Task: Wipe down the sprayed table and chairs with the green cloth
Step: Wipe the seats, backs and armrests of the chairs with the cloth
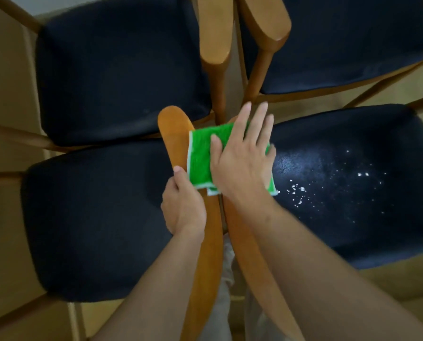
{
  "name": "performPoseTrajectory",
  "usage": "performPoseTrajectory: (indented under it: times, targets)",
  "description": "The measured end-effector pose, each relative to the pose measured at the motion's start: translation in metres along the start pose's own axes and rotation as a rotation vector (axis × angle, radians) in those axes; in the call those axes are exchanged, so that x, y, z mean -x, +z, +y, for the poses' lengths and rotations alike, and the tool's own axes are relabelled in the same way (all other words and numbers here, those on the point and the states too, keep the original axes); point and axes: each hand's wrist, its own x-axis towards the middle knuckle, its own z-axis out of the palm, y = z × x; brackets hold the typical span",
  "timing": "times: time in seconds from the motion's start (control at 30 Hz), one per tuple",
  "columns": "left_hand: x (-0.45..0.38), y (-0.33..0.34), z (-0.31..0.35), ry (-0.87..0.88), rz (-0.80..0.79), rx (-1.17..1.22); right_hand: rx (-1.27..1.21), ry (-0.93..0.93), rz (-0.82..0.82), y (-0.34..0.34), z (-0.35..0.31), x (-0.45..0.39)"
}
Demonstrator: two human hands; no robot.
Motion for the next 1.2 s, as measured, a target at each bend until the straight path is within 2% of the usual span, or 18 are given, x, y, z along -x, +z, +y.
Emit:
performPoseTrajectory:
  times: [0.17,0.27,0.43,0.53,0.63,0.73,0.83,0.97,1.03,1.07,1.2]
  targets:
    - [-0.001,0.008,0.0,0.097,0.136,-0.177,-0.014,-0.072,0.005,-0.005,-0.002,-0.031]
    - [-0.003,0.01,-0.003,0.116,0.162,-0.199,-0.011,-0.112,-0.015,0.0,0.012,0.012]
    - [-0.004,0.013,-0.002,0.094,0.191,-0.208,0.058,-0.074,-0.107,0.009,0.044,0.106]
    - [-0.002,0.012,-0.001,0.093,0.185,-0.226,0.065,-0.062,-0.134,0.008,0.048,0.117]
    - [-0.005,0.012,-0.002,0.104,0.182,-0.245,-0.007,-0.025,-0.115,0.004,0.037,0.087]
    - [-0.005,0.013,-0.006,0.121,0.185,-0.277,-0.206,0.081,-0.054,-0.003,0.018,0.027]
    - [-0.004,0.014,-0.005,0.14,0.196,-0.288,-0.329,0.082,-0.007,-0.008,0.0,-0.036]
    - [-0.004,0.015,-0.006,0.147,0.196,-0.287,-0.363,0.139,-0.218,-0.012,0.001,-0.096]
    - [-0.005,0.015,-0.006,0.146,0.194,-0.291,-0.49,0.168,-0.356,-0.014,0.007,-0.106]
    - [-0.005,0.015,-0.005,0.142,0.195,-0.299,-0.53,0.147,-0.373,-0.016,0.009,-0.104]
    - [-0.004,0.015,-0.003,0.119,0.188,-0.317,-0.533,-0.004,-0.18,-0.011,0.017,-0.061]
